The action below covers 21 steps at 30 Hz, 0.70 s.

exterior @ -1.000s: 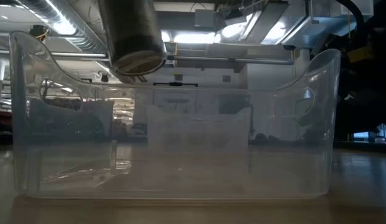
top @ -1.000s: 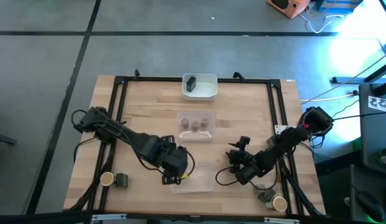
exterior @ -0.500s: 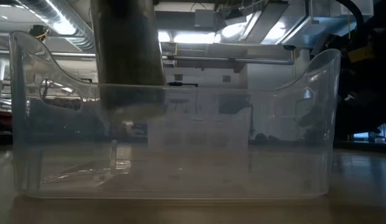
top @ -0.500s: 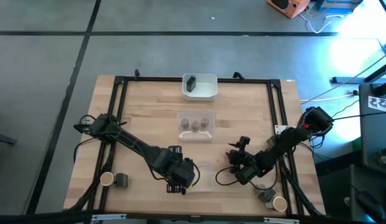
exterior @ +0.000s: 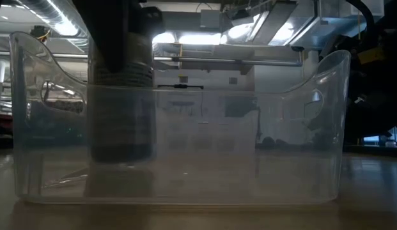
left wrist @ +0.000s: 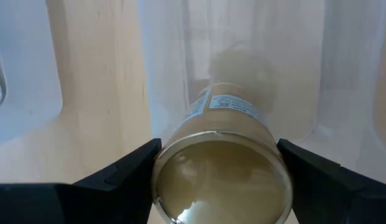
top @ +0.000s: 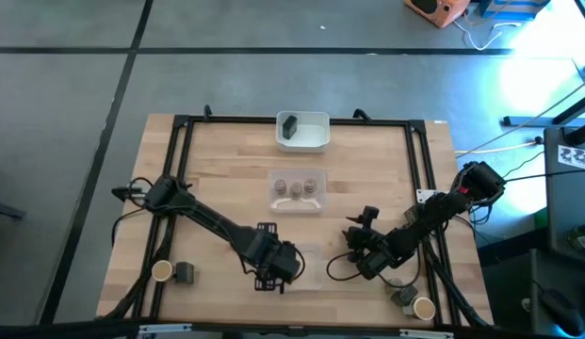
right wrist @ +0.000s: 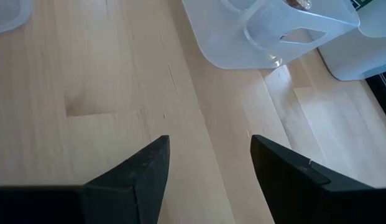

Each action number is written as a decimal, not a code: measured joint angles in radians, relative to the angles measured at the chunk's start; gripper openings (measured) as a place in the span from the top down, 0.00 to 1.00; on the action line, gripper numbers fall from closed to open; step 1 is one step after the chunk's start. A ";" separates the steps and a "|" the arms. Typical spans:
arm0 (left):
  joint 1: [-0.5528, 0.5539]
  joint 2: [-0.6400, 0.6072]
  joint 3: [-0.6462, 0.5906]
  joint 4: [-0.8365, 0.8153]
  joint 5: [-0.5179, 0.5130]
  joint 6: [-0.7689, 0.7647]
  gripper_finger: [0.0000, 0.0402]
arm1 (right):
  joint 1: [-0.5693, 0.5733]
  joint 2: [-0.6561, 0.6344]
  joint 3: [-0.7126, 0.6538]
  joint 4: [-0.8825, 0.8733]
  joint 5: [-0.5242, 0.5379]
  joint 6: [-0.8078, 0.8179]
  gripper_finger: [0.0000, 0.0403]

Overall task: Sort spices by type
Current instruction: Put the top left gold seasoning bottle into the bottom transparent bin

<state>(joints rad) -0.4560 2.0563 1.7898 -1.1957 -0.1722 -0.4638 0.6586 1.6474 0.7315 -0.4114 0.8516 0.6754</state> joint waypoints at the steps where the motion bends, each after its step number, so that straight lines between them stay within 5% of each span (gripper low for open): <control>1: 0.001 0.000 -0.001 -0.001 -0.001 0.001 0.30 | 0.000 0.000 0.000 0.001 0.000 0.000 0.44; 21: 0.006 -0.001 -0.001 0.054 -0.002 0.041 0.30 | 0.000 0.000 0.000 0.002 0.000 0.000 0.44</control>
<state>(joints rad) -0.4496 2.0556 1.7893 -1.1416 -0.1741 -0.4229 0.6586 1.6474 0.7315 -0.4096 0.8513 0.6754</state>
